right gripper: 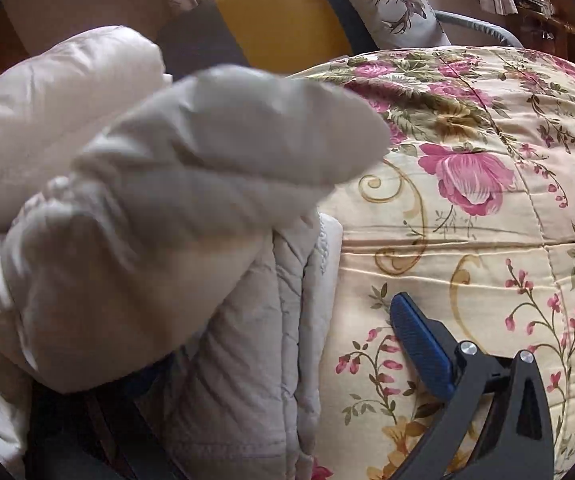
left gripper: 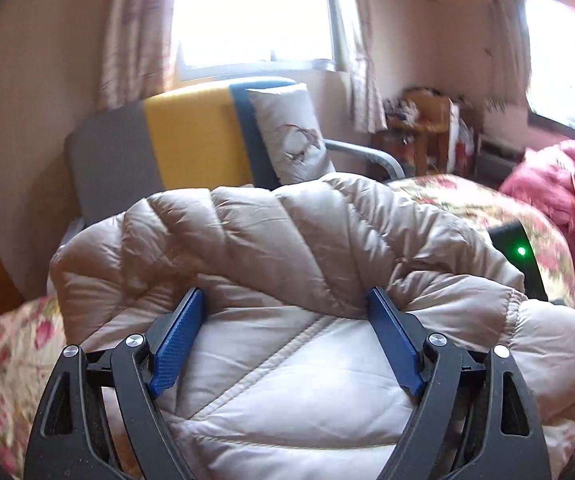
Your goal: Fold large clothes
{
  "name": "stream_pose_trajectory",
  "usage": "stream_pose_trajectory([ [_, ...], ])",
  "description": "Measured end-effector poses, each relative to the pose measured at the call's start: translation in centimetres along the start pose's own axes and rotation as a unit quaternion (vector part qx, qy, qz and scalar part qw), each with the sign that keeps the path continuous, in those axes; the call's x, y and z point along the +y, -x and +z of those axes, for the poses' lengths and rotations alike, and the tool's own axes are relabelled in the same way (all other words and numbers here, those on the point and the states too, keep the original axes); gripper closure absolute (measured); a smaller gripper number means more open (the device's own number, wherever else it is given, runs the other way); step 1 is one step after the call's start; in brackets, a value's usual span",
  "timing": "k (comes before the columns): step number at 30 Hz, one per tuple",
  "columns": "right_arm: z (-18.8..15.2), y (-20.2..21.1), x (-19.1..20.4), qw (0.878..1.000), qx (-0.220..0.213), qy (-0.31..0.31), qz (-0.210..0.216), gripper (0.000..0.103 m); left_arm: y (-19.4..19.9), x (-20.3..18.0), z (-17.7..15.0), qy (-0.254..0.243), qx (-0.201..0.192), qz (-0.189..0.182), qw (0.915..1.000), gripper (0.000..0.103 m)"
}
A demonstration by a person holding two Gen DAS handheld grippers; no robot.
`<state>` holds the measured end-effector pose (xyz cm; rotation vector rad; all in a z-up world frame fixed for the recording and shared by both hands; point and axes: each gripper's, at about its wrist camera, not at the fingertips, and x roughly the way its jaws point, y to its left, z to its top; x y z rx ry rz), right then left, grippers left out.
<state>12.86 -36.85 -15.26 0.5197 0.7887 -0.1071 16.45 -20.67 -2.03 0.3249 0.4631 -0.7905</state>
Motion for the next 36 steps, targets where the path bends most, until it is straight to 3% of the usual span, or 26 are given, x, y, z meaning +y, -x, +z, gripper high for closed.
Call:
stream_pose_trajectory([
  [4, -0.3, 0.0, -0.8, 1.0, -0.012, -0.019, 0.016, 0.002, -1.4, -1.8, -0.4, -0.031, -0.001, -0.005, 0.9995, 0.022],
  [6, -0.3, 0.5, -0.8, 1.0, -0.013, -0.012, 0.002, 0.002, -1.6, -2.2, -1.3, -0.042, -0.009, 0.005, 0.9991, 0.022],
  [12, 0.6, 4.5, -2.6, 0.994, -0.044, 0.069, -0.072, 0.002, -1.4, -4.5, -2.7, -0.096, -0.012, 0.042, 0.9945, 0.02],
  [16, 1.3, 9.1, -5.1, 0.979, -0.08, 0.03, -0.186, 0.002, -2.0, -6.3, -3.0, -0.134, -0.01, 0.082, 0.9875, 0.02],
  [17, 1.6, 10.8, -5.4, 0.977, -0.099, 0.004, -0.188, 0.002, -2.0, -6.7, -3.1, -0.144, -0.012, 0.092, 0.9853, 0.02],
  [19, 2.2, 13.8, -4.3, 0.978, -0.144, -0.02, -0.153, 0.002, -2.0, -7.4, -3.4, -0.16, -0.018, 0.109, 0.9808, 0.02],
  [21, 3.2, 14.7, -1.6, 0.977, -0.167, -0.001, -0.129, 0.002, -2.0, -7.8, -3.4, -0.171, -0.023, 0.121, 0.9775, 0.02],
  [26, 6.1, 10.7, 5.3, 0.981, -0.146, 0.062, -0.115, 0.002, -1.0, -8.2, -3.9, -0.181, -0.043, 0.146, 0.9717, 0.018],
  [30, 7.2, 5.4, 5.5, 0.98, -0.098, 0.062, -0.16, 0.002, -0.3, -7.7, -4.0, -0.175, -0.052, 0.158, 0.9705, 0.012],
  [32, 6.0, 3.8, 4.4, 0.978, -0.093, 0.061, -0.174, 0.002, 0.4, -7.0, -3.8, -0.165, -0.05, 0.149, 0.9737, 0.004],
  [36, 3.8, 2.3, 1.0, 0.982, -0.1, 0.012, -0.163, 0.002, 2.2, -4.2, -1.3, -0.094, -0.019, 0.103, 0.99, 0.004],
])
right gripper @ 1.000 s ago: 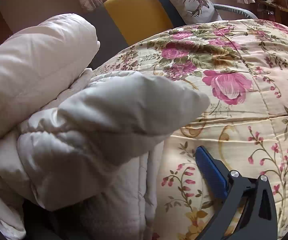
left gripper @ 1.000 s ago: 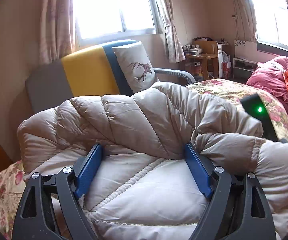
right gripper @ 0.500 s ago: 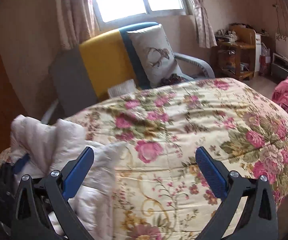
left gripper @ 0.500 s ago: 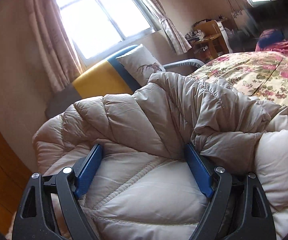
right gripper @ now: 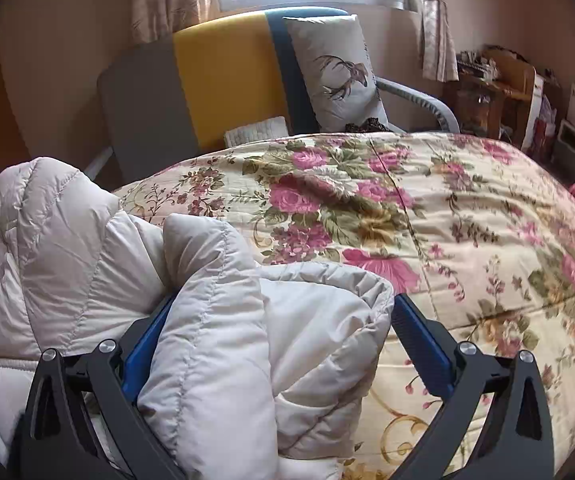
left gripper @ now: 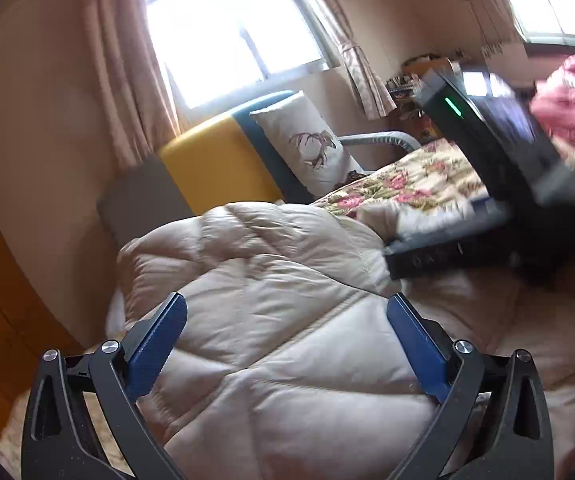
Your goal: Fold large clothes
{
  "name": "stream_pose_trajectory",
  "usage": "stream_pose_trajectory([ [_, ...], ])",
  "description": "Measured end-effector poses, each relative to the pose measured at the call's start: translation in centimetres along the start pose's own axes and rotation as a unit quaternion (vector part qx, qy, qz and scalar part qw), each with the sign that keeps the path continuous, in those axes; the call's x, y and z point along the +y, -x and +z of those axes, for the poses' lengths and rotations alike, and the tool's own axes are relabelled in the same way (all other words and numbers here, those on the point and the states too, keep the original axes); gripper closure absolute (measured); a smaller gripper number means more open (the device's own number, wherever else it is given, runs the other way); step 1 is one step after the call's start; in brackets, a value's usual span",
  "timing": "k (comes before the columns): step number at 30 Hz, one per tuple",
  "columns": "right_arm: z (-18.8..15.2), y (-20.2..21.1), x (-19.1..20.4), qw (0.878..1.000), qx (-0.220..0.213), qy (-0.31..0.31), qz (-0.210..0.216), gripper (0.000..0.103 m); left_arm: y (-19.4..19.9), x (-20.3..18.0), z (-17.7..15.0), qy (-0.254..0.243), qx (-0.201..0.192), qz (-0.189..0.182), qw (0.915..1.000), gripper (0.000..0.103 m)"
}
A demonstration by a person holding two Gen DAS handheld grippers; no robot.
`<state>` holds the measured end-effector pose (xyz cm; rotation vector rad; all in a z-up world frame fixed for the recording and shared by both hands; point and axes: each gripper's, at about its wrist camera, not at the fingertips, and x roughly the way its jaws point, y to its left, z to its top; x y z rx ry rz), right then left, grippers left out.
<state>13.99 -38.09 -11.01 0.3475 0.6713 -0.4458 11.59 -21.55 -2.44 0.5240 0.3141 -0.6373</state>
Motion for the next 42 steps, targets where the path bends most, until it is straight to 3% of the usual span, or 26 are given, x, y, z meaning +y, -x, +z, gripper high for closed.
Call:
stream_pose_trajectory([
  [3, -0.6, 0.1, -0.4, 1.0, -0.008, -0.011, -0.006, 0.002, -0.8, 3.8, 2.7, 0.069, 0.019, 0.026, 0.9971, 0.004],
  [6, -0.6, -0.1, -0.3, 1.0, -0.007, -0.005, -0.007, 0.002, -4.2, 6.7, 5.1, 0.108, 0.072, 0.059, 0.9897, 0.004],
  [8, -0.8, -0.1, -0.3, 1.0, -0.008, -0.006, -0.006, 0.002, -7.1, 7.7, 5.8, 0.109, 0.106, 0.089, 0.9844, 0.004],
  [12, -1.3, -0.3, -1.0, 1.0, -0.008, -0.024, -0.005, 0.002, -12.6, 7.2, 5.4, 0.074, 0.178, 0.092, 0.9768, 0.004],
  [14, -1.4, -0.6, -1.6, 0.999, -0.002, -0.041, -0.003, 0.002, -14.3, 6.4, 4.5, 0.073, 0.189, 0.092, 0.975, 0.004],
  [22, -1.3, -2.1, -2.5, 0.998, 0.019, -0.06, -0.021, 0.002, -17.4, 4.6, 1.7, 0.077, 0.192, 0.087, 0.9745, 0.004],
  [26, -1.4, -2.3, -2.3, 0.998, 0.018, -0.053, -0.024, 0.002, -17.0, 4.7, 1.5, 0.083, 0.186, 0.087, 0.975, 0.004],
  [29, -1.6, -2.1, -2.2, 0.999, 0.012, -0.048, -0.021, 0.002, -14.9, 4.8, 2.0, 0.08, 0.185, 0.085, 0.9757, 0.004],
  [32, -1.7, -2.0, -2.5, 0.998, 0.009, -0.053, -0.016, 0.002, -10.3, 4.4, 2.5, 0.101, 0.17, 0.005, 0.9803, 0.004],
  [34, -1.7, -2.0, -2.5, 0.998, 0.009, -0.055, -0.013, 0.002, -7.1, 2.7, 2.3, 0.084, 0.149, -0.027, 0.9849, 0.004],
  [36, -1.7, -1.8, -2.3, 0.999, 0.005, -0.051, -0.015, 0.002, -5.6, 0.6, 1.5, 0.046, 0.142, -0.024, 0.9886, 0.004],
  [37, -1.7, -1.7, -2.2, 0.999, 0.002, -0.047, -0.017, 0.002, -5.0, -0.6, 0.9, 0.025, 0.128, 0.0, 0.9915, 0.004],
  [39, -1.7, -1.4, -2.0, 0.999, -0.001, -0.039, -0.017, 0.002, -4.6, -1.6, -0.1, 0.02, 0.103, 0.013, 0.9943, 0.004],
  [42, -0.9, -0.6, -2.8, 0.999, 0.022, -0.026, 0.002, 0.002, -5.0, -1.5, -0.6, 0.032, 0.101, -0.004, 0.9943, 0.004],
])
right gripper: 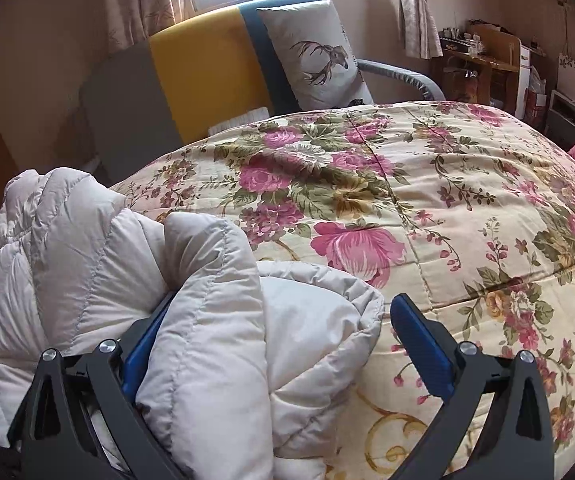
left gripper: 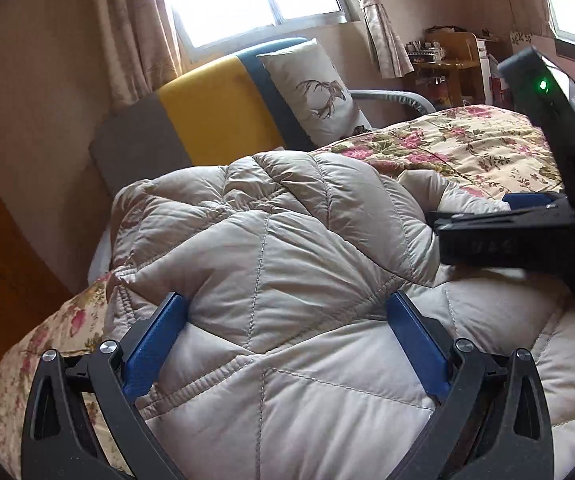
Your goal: Fold large clothes
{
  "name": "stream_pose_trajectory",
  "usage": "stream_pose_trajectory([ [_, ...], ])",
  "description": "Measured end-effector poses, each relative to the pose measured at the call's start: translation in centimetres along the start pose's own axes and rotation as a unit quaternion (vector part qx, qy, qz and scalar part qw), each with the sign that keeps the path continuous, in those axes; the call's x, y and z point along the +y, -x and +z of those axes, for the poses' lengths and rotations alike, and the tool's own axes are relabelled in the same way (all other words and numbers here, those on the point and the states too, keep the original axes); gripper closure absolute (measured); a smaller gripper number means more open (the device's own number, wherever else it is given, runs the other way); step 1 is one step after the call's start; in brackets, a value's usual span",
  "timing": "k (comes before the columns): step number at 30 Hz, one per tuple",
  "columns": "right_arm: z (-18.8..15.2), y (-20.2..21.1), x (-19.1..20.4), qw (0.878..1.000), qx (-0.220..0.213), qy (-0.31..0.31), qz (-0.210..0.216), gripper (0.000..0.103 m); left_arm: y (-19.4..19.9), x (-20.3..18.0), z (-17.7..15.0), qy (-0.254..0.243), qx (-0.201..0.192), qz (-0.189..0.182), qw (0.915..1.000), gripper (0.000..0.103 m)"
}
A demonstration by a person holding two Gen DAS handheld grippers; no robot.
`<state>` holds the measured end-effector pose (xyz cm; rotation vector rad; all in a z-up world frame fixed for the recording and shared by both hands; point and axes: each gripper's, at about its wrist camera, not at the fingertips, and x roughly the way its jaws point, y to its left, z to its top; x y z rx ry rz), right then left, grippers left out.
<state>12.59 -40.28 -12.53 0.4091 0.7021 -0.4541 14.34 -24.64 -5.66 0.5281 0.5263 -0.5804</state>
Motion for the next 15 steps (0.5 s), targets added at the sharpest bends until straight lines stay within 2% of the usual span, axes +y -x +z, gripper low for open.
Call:
stream_pose_trajectory([
  [2, 0.8, 2.3, -0.3, 1.0, -0.013, 0.009, -0.021, 0.002, 0.1, -0.1, -0.1, -0.003, -0.004, 0.0, 1.0, 0.004],
  [5, 1.4, 7.1, 0.4, 0.994, -0.074, 0.026, -0.078, 0.002, 0.4, -0.1, -0.4, 0.001, -0.016, 0.009, 0.9998, 0.004],
  [7, 1.6, 9.4, 1.4, 0.993, -0.096, 0.031, -0.063, 0.002, 0.8, -0.1, -0.6, 0.004, -0.025, 0.013, 0.9996, 0.004],
  [9, 1.8, 9.8, 2.6, 0.995, -0.085, 0.033, -0.032, 0.002, 1.0, -0.2, -0.7, 0.006, -0.03, 0.014, 0.9994, 0.004],
  [11, 1.6, 8.5, 3.9, 0.998, -0.053, 0.038, -0.014, 0.002, 1.2, -0.5, -0.8, 0.005, -0.036, 0.012, 0.9993, 0.004],
  [13, 1.1, 6.4, 4.9, 0.998, -0.019, 0.048, -0.03, 0.002, 1.5, 0.0, -1.0, 0.008, -0.041, 0.009, 0.9991, 0.004],
  [15, 0.1, 4.6, 5.1, 0.997, -0.008, 0.061, -0.054, 0.002, 2.2, 0.6, -1.1, 0.016, -0.039, -0.003, 0.9991, 0.004],
])
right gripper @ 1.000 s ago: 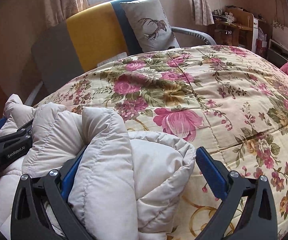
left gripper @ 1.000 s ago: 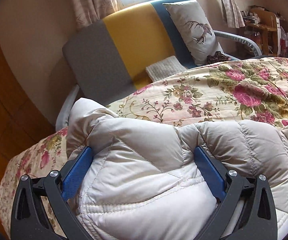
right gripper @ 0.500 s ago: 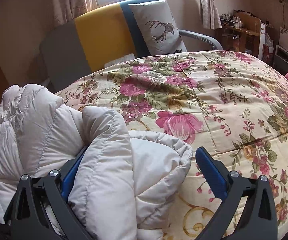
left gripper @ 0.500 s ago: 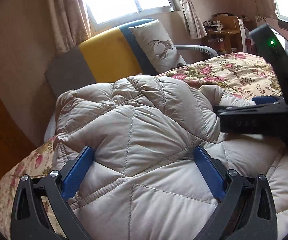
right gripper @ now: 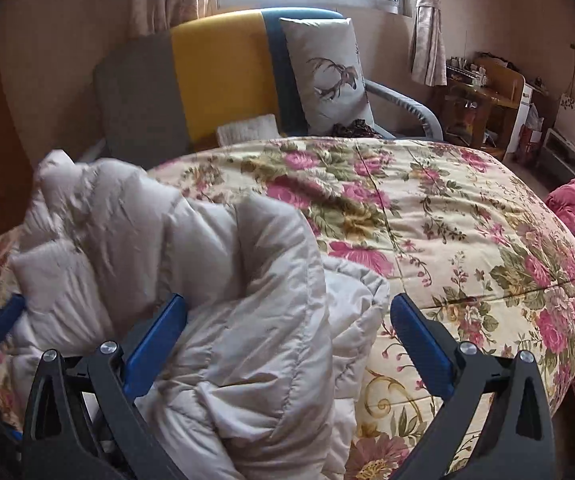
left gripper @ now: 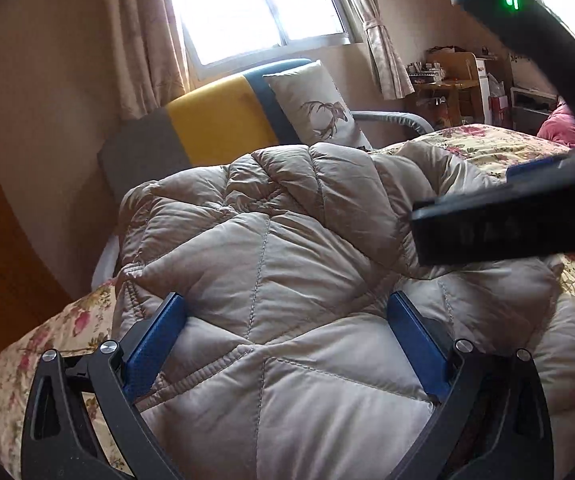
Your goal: Fold large clothes
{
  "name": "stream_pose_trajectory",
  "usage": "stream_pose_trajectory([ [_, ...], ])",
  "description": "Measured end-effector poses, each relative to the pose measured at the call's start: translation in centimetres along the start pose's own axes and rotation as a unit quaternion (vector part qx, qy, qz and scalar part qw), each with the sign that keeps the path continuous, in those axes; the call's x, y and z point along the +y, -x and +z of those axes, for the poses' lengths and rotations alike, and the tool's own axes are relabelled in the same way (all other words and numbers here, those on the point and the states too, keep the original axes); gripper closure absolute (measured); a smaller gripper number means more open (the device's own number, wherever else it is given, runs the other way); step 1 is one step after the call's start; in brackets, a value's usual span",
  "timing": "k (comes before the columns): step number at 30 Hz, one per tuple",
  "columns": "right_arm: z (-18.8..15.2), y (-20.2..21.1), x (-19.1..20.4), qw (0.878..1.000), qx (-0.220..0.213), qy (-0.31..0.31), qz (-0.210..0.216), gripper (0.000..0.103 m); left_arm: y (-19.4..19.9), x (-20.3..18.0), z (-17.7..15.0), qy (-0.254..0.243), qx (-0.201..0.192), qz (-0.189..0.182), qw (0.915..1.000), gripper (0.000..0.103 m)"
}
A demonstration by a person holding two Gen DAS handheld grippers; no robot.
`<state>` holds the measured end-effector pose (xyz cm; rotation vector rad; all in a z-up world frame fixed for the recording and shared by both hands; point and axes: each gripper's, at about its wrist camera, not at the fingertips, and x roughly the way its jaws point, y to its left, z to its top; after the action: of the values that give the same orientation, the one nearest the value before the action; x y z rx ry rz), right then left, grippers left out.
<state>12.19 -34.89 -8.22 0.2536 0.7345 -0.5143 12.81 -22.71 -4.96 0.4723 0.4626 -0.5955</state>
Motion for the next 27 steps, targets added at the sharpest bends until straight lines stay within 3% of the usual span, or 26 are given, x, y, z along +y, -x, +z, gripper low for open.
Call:
stream_pose_trajectory([
  [4, -2.4, -1.7, -2.2, 0.999, -0.02, -0.026, -0.024, 0.002, 1.6, 2.4, 0.9, 0.044, 0.007, -0.028, 0.9986, 0.004],
  [9, -3.0, -3.0, -4.7, 0.997, -0.007, -0.074, -0.003, 0.002, -1.3, 6.4, 3.6, 0.093, 0.05, 0.036, 0.9938, 0.004],
  [11, -2.8, -3.2, -4.6, 0.998, -0.007, -0.064, -0.006, 0.002, -4.0, 6.9, 4.5, 0.08, 0.082, 0.059, 0.9917, 0.004],
  [15, -3.0, -3.8, -4.6, 0.998, -0.002, -0.068, -0.002, 0.002, -7.8, 5.6, 5.9, 0.01, 0.093, 0.089, 0.9917, 0.004],
  [17, -3.0, -4.3, -4.9, 0.997, 0.001, -0.081, -0.001, 0.002, -10.2, 5.5, 5.0, 0.023, 0.113, 0.073, 0.9906, 0.004],
  [20, -2.8, -5.0, -5.4, 0.996, 0.01, -0.092, 0.013, 0.002, -11.4, 6.8, 4.0, 0.084, 0.129, 0.038, 0.9875, 0.003],
  [25, -2.5, -4.4, -4.9, 0.998, 0.002, -0.068, 0.017, 0.002, -8.4, 7.1, 3.7, 0.087, 0.109, 0.049, 0.9891, 0.003],
  [27, -2.5, -4.2, -4.9, 0.998, -0.002, -0.062, 0.023, 0.002, -6.3, 7.6, 3.3, 0.113, 0.101, 0.037, 0.9877, 0.003],
])
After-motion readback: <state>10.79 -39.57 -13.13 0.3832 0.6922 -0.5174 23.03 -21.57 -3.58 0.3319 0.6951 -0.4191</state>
